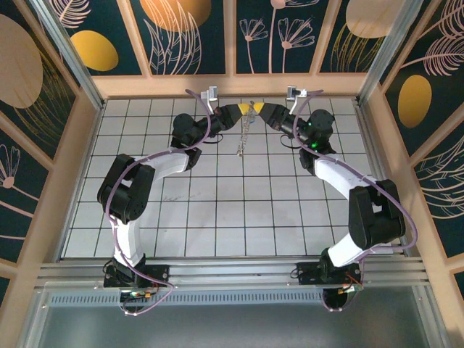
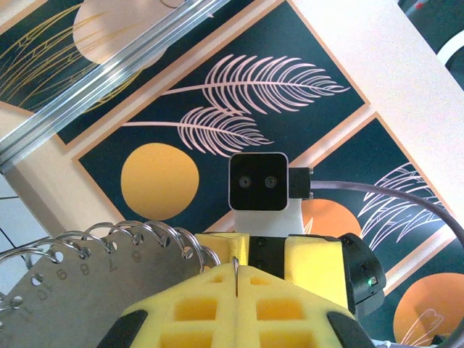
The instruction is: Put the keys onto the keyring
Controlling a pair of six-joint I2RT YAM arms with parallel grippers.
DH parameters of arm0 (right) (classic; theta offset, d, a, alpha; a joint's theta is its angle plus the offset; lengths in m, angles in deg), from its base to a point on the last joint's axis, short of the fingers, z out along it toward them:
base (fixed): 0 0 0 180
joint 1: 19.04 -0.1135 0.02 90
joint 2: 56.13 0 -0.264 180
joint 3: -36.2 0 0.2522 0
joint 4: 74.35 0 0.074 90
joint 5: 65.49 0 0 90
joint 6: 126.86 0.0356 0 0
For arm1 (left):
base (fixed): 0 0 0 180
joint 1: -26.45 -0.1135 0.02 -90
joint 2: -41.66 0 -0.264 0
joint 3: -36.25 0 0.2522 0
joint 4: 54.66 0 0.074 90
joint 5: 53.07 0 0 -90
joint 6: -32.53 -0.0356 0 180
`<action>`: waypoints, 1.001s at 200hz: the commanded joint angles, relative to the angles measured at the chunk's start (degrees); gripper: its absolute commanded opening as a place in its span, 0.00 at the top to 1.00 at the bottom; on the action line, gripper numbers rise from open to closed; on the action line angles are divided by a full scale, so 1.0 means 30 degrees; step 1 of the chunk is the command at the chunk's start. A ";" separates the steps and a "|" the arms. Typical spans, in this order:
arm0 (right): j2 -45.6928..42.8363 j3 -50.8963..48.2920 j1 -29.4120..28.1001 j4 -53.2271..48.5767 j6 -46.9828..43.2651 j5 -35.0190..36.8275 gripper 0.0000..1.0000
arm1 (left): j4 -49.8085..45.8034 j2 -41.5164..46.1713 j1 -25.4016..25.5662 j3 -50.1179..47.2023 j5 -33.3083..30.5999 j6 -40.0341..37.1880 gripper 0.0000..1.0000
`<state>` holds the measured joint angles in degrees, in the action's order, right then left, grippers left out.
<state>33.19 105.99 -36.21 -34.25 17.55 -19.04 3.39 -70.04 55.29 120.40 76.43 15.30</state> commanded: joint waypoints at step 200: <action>0.0527 0.0677 -0.0368 0.0406 -0.0207 -0.0072 0.70 | 0.1289 0.0513 0.0083 0.0150 -0.0161 0.0206 1.00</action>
<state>34.15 106.19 -36.96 -34.49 17.51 -18.97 3.39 -70.04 55.29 120.40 75.80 15.30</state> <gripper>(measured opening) 0.303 0.050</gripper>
